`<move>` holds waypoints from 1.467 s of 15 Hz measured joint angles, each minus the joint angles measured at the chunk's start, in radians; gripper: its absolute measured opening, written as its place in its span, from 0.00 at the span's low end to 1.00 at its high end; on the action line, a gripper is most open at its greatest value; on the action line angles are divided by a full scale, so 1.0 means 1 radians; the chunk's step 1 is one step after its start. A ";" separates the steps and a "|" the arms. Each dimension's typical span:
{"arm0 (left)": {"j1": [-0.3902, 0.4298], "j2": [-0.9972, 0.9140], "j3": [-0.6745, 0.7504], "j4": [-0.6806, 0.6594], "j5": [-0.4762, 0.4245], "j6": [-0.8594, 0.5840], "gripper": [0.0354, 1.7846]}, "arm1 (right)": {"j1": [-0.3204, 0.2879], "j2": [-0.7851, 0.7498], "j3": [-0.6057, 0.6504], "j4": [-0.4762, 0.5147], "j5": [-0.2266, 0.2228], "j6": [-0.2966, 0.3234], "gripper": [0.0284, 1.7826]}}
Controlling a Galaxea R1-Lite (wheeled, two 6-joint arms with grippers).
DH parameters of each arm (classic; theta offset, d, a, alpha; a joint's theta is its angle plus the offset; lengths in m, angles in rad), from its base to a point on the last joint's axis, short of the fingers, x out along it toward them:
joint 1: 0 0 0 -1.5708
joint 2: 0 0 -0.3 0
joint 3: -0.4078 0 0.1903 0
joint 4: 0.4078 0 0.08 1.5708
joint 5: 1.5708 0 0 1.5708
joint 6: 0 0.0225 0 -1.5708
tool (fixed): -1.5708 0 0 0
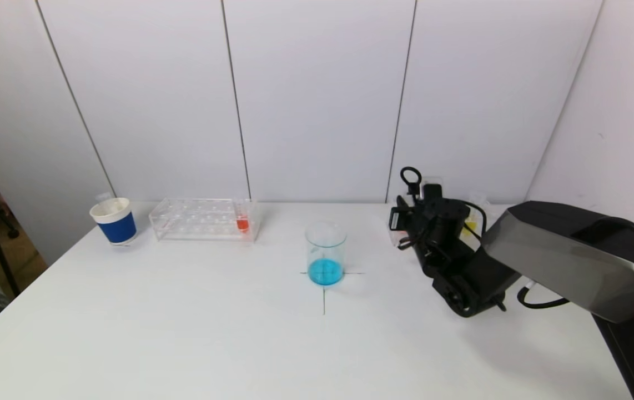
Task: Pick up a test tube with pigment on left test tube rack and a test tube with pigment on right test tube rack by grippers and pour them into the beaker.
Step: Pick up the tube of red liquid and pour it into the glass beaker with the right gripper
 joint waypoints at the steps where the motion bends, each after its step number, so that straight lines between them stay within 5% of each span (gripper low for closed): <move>1: 0.000 0.000 0.000 0.000 0.000 -0.001 0.99 | 0.000 -0.011 0.003 0.002 0.000 -0.003 0.26; 11: 0.000 0.000 0.000 0.000 0.000 0.000 0.99 | 0.011 -0.169 -0.010 0.143 0.000 -0.052 0.26; 22: 0.000 0.000 0.000 0.000 0.000 0.000 0.99 | 0.033 -0.390 -0.223 0.532 0.008 -0.092 0.26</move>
